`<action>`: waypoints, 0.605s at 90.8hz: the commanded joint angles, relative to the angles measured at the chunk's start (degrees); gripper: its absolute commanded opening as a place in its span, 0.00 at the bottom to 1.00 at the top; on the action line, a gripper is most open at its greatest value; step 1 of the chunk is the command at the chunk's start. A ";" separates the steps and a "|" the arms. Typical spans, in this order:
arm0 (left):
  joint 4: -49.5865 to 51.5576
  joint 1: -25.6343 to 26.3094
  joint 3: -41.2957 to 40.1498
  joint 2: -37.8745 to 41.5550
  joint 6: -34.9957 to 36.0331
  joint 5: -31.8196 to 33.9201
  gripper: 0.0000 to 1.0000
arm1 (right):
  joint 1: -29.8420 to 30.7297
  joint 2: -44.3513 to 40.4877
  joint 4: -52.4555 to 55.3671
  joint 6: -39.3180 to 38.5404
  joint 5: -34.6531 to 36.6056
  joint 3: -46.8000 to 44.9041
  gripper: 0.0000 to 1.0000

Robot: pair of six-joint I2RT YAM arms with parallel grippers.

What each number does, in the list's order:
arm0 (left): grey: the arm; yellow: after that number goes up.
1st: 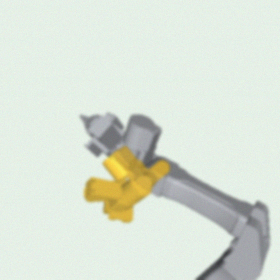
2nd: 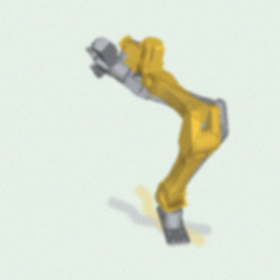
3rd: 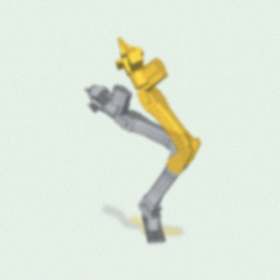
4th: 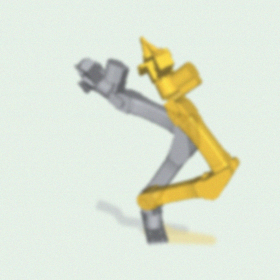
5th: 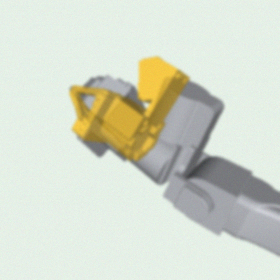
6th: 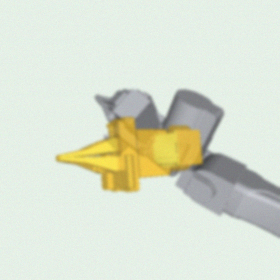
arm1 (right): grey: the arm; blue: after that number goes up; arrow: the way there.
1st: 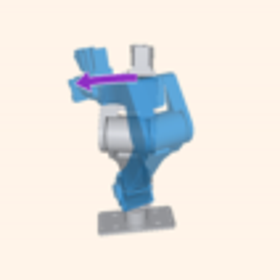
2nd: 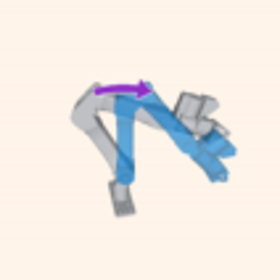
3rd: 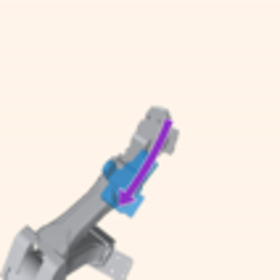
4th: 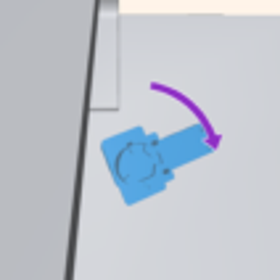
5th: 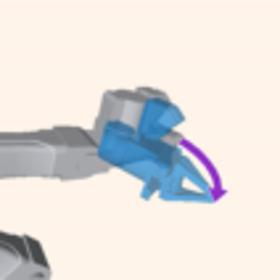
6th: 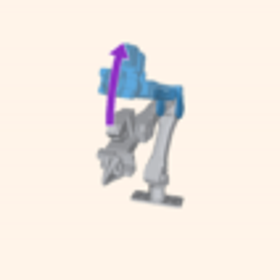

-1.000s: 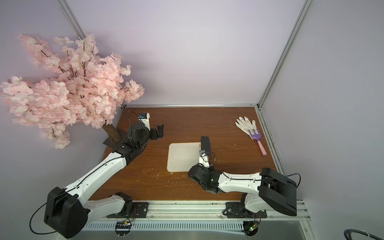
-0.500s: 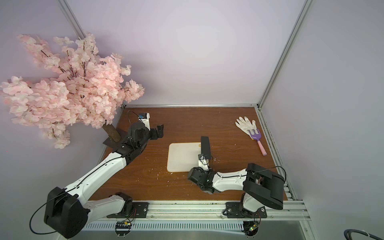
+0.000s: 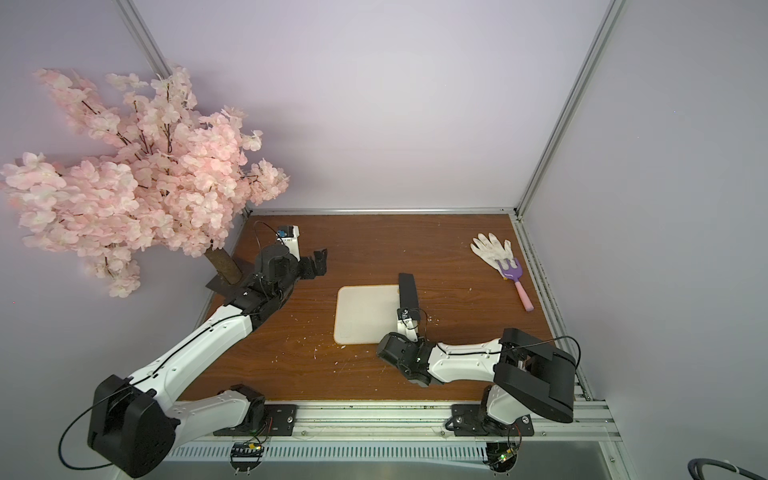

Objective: Align the knife with the edge of the cutting board
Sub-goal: Adjust the knife at the edge of the cutting board.

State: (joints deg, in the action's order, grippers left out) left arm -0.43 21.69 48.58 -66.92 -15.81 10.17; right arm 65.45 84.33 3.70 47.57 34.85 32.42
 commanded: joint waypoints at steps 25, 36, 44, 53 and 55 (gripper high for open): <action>0.43 -0.95 0.93 1.44 -0.42 -0.75 1.00 | -1.75 -3.51 7.07 -3.18 -15.46 0.90 0.26; 0.35 -1.17 0.97 1.45 -0.53 -1.10 1.00 | -2.07 -4.69 9.87 -3.92 -17.05 2.22 0.36; 0.34 -1.30 0.97 1.48 -0.62 -1.21 1.00 | -2.38 -5.21 11.95 -4.73 -17.95 3.39 0.43; 0.34 -1.34 0.99 1.57 -0.62 -1.21 1.00 | -2.75 -5.44 14.52 -5.37 -18.34 4.56 0.46; 0.34 -1.38 1.04 1.60 -0.62 -1.19 1.00 | -2.89 -5.59 14.89 -5.40 -18.33 4.75 0.47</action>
State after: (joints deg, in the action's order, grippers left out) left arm -0.43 20.97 48.58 -66.35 -16.21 9.47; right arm 62.78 80.47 13.85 43.72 19.77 34.81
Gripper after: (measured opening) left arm 0.999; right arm 0.462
